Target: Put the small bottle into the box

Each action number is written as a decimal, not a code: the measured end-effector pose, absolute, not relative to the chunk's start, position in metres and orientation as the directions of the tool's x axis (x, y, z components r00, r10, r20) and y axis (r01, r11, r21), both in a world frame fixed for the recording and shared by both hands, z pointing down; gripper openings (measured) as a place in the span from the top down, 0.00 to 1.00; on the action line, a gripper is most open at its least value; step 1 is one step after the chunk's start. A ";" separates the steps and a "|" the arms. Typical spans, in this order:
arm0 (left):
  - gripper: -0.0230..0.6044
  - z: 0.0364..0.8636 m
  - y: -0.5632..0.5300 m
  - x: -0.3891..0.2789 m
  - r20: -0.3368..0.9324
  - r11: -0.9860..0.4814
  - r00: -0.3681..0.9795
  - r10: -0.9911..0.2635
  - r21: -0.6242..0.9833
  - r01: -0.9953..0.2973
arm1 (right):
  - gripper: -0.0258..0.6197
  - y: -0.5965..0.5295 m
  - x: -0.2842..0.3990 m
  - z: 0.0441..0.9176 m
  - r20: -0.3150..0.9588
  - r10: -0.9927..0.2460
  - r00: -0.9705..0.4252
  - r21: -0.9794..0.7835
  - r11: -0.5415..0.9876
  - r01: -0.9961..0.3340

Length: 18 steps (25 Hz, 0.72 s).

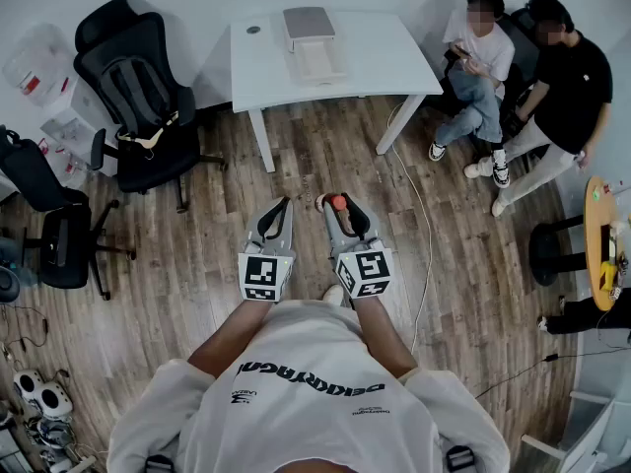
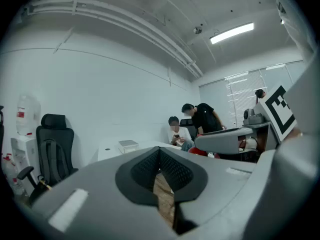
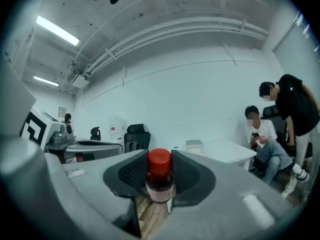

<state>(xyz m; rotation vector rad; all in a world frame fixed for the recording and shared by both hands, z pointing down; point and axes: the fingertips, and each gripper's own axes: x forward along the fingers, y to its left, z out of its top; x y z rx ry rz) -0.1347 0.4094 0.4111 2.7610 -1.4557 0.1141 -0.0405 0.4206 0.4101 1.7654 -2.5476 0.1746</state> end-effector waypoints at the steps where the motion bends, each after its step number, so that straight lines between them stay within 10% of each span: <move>1: 0.96 0.411 0.412 -0.132 0.072 -0.566 0.563 -0.823 -0.019 -0.824 | 0.75 0.422 -0.038 0.410 0.092 -0.931 -0.354 -0.070 0.348 -0.935; 18: 0.96 0.403 0.421 -0.063 0.066 -0.525 0.522 -0.851 -0.046 -0.850 | 0.75 0.422 0.024 0.400 0.062 -0.906 -0.418 -0.065 0.414 -0.908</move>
